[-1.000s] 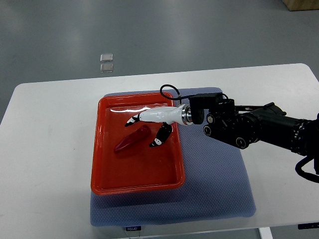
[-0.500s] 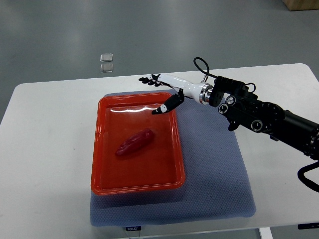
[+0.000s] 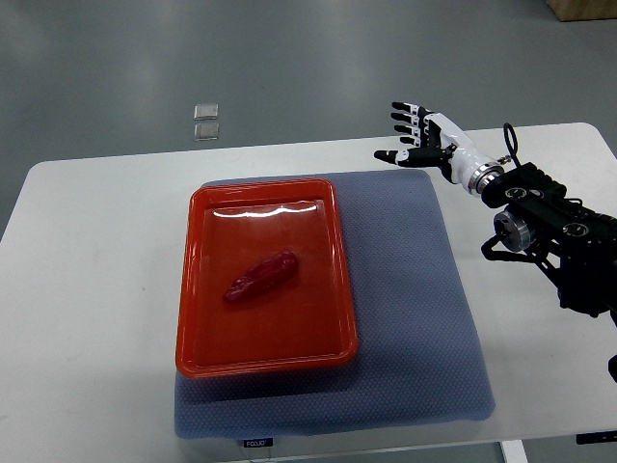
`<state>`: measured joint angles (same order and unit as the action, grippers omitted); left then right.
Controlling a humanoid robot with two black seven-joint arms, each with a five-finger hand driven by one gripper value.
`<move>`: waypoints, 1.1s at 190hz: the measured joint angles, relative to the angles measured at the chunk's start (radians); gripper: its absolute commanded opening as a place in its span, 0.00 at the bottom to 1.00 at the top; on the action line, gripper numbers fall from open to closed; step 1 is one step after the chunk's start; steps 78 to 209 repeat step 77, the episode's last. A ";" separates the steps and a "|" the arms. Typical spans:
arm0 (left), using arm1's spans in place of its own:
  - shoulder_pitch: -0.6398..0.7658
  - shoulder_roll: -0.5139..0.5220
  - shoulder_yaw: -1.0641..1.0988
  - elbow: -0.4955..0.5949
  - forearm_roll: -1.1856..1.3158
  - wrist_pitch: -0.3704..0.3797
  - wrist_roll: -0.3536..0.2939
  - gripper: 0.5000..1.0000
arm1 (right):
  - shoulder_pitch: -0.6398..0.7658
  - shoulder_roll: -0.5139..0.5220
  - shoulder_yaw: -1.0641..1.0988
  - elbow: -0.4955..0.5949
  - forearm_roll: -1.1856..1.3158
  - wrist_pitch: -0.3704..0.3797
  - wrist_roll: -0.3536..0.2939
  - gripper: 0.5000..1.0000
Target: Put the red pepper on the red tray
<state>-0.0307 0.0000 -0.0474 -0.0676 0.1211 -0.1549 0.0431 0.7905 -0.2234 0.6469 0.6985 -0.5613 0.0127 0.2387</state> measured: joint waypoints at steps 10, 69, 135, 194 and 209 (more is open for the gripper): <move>0.000 0.000 0.000 0.000 0.000 0.000 0.000 1.00 | -0.005 -0.008 0.000 0.010 0.062 -0.004 0.000 0.83; 0.000 0.000 0.003 0.000 0.000 0.000 0.000 1.00 | -0.009 -0.037 0.001 0.040 0.203 0.002 0.012 0.83; 0.000 0.000 0.003 0.000 0.000 0.000 0.000 1.00 | -0.008 -0.041 0.001 0.040 0.204 0.002 0.012 0.83; 0.000 0.000 0.003 0.000 0.000 0.000 0.000 1.00 | -0.008 -0.041 0.001 0.040 0.204 0.002 0.012 0.83; 0.000 0.000 0.003 0.000 0.000 0.000 0.000 1.00 | -0.008 -0.041 0.001 0.040 0.204 0.002 0.012 0.83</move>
